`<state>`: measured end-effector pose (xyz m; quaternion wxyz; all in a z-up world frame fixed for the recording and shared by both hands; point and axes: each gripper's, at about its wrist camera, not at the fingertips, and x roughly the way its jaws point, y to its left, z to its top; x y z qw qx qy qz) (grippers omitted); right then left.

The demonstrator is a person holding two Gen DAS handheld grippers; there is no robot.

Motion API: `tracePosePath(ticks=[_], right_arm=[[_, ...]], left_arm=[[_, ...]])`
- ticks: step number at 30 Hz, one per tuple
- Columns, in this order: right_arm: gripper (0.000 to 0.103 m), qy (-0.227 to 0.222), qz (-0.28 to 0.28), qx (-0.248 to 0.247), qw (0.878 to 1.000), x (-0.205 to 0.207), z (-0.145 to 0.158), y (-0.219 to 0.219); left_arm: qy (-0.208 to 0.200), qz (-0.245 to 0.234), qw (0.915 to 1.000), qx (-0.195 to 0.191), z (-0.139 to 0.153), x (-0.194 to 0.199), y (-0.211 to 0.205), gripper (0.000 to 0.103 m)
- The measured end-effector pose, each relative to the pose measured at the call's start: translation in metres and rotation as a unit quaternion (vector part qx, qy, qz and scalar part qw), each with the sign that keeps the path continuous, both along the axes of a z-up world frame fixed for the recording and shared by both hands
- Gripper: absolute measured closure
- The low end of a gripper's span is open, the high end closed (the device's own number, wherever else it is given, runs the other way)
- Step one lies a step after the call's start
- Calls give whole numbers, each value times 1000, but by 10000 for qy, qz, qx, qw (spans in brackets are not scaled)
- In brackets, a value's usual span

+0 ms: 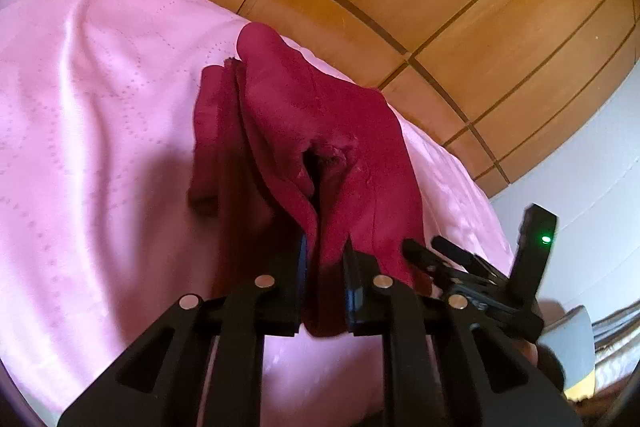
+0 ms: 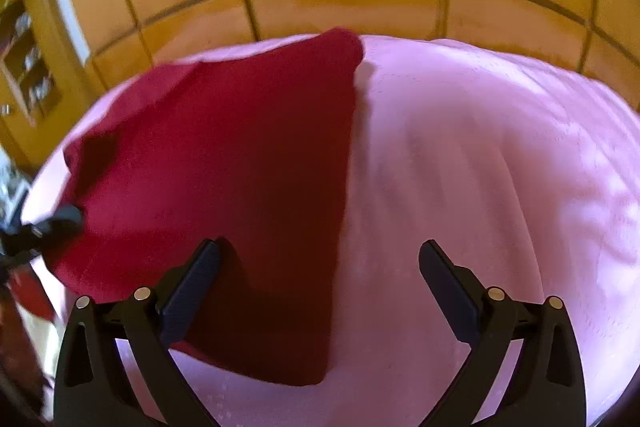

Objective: Fold small clothes

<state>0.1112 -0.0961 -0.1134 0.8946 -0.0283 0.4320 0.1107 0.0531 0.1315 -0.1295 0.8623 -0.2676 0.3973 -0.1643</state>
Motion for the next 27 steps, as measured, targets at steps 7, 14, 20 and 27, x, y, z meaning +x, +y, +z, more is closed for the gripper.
tracePosePath(ticks=[7, 14, 20, 27], right_arm=[[4, 246, 387, -370, 9983, -2, -23, 23], [4, 23, 387, -238, 9990, -10, -28, 17], [4, -27, 321, -199, 9993, -15, -30, 15], [4, -28, 301, -194, 9994, -14, -28, 15]], left_arm=[[379, 301, 9988, -43, -44, -1, 12, 91], [224, 353, 9991, 1, -44, -3, 10, 89], [-22, 408, 9989, 248, -22, -15, 7, 78], [-151, 756, 9963, 387, -7, -27, 19, 63]])
